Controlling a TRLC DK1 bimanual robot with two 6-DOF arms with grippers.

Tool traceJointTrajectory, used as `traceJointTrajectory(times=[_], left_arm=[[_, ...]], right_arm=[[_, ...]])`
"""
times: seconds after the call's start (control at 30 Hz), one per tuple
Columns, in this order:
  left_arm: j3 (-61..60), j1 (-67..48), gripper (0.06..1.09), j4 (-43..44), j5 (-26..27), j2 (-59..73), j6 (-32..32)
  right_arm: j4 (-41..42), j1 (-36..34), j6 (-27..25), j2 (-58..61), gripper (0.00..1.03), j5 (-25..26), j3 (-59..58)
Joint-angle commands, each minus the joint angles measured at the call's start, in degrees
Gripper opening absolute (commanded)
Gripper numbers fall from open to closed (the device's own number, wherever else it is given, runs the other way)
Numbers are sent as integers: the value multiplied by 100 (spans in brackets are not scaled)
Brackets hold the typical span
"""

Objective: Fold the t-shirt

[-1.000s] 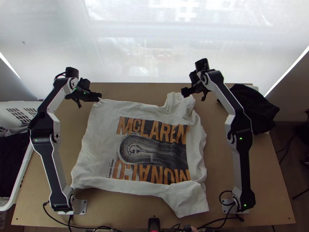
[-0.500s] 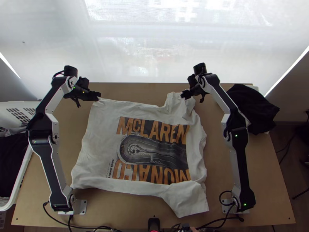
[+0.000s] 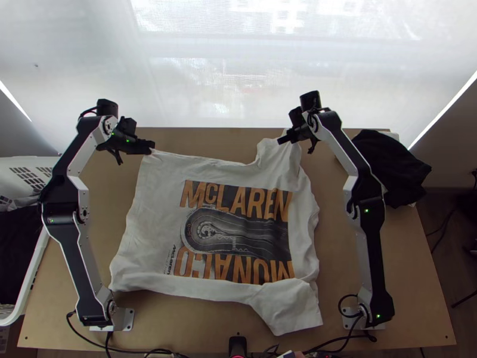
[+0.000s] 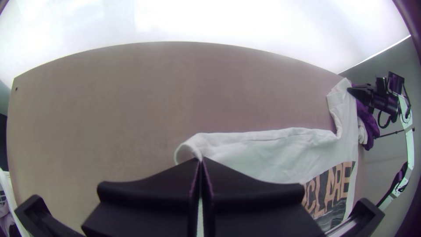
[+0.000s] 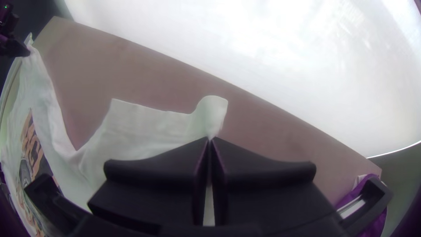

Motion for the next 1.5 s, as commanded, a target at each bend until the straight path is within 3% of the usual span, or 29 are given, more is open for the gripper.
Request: traceJointTrajectory(times=[0.0,0.5,0.77,1.27,1.47], left_arm=[[6,41,9,11,1,-218,-6],[-73,533,9,328,150,-771,3],[323,621,9,433,142,-341,100],[375,613,9,1576,150,160,-437],[-231,613,9,2050,142,-402,-656]], right_arm=[[240,73,133,-321,3,10,15],[144,248,300,-1279,3,10,-398],[258,160,186,-1060,3,19,-81],[961,204,204,-471,3,195,-55],[1198,257,274,-664,3,362,-468]])
